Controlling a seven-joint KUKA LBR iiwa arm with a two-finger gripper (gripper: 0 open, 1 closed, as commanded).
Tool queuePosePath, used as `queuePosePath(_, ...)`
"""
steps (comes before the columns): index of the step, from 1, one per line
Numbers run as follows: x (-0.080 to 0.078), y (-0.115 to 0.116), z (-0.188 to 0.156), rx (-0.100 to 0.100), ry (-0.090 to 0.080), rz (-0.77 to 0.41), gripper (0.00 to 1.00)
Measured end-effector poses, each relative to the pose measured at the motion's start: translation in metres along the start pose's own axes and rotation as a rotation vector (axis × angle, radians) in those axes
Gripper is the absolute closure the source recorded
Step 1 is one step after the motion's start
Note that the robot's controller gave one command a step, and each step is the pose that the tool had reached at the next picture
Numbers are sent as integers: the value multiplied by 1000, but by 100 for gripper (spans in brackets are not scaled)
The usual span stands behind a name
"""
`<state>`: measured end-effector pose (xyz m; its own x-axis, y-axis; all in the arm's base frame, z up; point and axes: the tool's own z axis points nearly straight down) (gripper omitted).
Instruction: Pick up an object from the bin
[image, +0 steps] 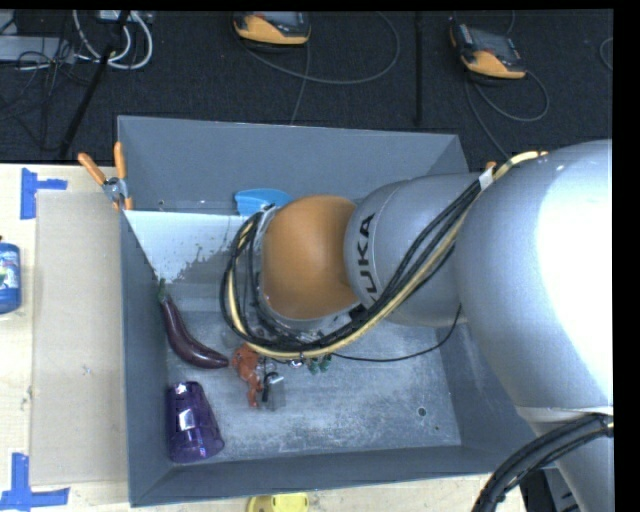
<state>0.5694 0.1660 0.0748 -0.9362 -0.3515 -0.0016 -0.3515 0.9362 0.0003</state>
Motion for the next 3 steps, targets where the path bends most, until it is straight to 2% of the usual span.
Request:
queuePosePath(1,-2,-4,13,-2,-6,-192,100)
queuePosePath(3,0,-4,5,-2,1,-236,100)
